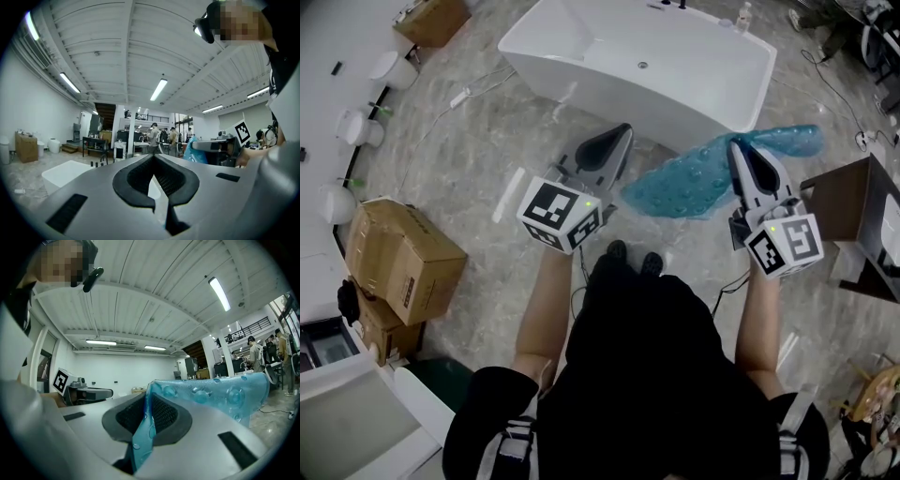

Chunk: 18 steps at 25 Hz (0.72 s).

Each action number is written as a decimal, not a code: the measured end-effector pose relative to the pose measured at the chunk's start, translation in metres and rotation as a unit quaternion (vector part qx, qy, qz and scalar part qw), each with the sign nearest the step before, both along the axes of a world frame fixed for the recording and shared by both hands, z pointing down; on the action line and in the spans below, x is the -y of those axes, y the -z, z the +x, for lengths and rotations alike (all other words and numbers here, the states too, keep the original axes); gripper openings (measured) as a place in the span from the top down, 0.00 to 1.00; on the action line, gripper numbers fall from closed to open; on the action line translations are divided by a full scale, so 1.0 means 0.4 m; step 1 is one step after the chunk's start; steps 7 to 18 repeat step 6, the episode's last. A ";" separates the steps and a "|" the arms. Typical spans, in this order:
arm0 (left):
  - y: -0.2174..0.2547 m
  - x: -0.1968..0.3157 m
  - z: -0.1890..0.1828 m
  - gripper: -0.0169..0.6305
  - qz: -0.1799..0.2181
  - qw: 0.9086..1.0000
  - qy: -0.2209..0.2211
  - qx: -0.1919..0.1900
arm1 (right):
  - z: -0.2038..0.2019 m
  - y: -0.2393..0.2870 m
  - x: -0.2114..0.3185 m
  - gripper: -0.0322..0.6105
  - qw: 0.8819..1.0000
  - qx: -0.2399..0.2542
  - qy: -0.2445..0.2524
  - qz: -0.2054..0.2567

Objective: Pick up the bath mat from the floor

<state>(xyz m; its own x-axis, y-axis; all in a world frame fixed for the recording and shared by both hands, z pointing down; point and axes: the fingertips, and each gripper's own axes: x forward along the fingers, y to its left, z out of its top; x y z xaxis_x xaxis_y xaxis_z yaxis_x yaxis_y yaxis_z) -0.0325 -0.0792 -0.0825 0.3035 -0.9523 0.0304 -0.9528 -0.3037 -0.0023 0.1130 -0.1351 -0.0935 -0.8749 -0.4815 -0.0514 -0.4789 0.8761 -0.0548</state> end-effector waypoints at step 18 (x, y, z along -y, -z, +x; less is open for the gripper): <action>-0.005 0.012 -0.018 0.95 0.000 1.000 0.004 0.010 | -0.003 0.004 0.015 0.89 1.000 0.006 -0.002 0.001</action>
